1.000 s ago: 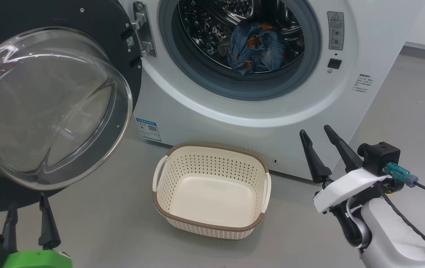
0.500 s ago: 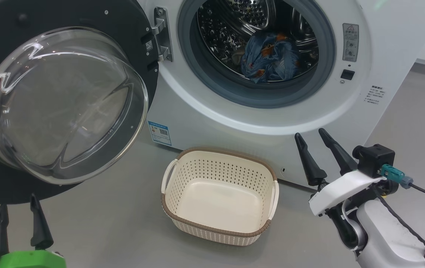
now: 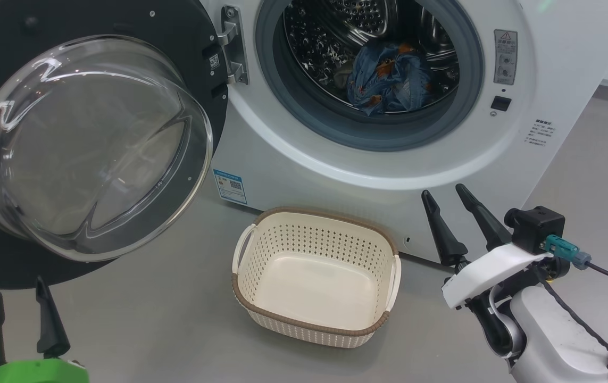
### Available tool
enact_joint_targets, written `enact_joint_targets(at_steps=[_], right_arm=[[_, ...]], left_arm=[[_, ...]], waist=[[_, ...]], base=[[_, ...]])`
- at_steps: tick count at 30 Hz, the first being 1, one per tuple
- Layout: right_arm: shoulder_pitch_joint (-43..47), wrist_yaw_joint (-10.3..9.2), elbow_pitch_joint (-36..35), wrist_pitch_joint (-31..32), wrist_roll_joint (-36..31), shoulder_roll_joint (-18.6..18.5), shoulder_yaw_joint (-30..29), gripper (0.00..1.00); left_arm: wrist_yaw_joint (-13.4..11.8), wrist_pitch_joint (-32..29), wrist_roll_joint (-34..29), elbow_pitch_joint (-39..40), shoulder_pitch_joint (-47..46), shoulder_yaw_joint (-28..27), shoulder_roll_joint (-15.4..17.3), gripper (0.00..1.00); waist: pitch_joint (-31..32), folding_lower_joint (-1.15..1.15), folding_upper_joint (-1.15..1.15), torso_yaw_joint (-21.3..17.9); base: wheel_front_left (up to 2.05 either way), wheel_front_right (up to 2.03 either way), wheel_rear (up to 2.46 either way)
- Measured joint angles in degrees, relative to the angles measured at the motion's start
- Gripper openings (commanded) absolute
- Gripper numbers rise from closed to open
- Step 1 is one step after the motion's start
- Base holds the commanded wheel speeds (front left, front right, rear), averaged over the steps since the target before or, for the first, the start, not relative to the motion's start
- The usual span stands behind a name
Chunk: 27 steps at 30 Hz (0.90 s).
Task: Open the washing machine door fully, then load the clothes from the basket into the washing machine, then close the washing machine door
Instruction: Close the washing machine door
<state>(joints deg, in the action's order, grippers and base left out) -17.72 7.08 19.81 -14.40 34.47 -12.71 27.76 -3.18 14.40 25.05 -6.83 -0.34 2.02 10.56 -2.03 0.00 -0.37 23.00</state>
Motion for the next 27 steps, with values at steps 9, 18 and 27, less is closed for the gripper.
enact_joint_targets(at_steps=[9, 18, 27], right_arm=[[0.0, 0.00, 0.0, 0.0, 0.4, -0.1, 0.1, 1.00], [-0.1, 0.00, 0.0, 0.0, 0.4, -0.1, 0.1, 1.00], [-0.1, 0.00, 0.0, 0.0, 0.4, -0.1, -0.2, 1.00]], left_arm=[[0.0, 0.0, 0.0, 0.8, 0.6, -0.3, 0.2, 1.00], [0.0, 0.0, 0.0, 2.5, 0.6, -2.0, 1.8, 0.00], [1.4, 0.0, 1.3, 8.5, -3.3, -6.0, 6.1, 0.00]], waist=[[-0.6, 0.00, 0.00, -0.1], [-1.1, 0.00, 0.00, -0.4], [-1.2, 0.00, 0.00, -0.2]], base=[[0.00, 0.00, 0.00], [0.00, 0.00, 0.00], [0.00, 0.00, 0.00]])
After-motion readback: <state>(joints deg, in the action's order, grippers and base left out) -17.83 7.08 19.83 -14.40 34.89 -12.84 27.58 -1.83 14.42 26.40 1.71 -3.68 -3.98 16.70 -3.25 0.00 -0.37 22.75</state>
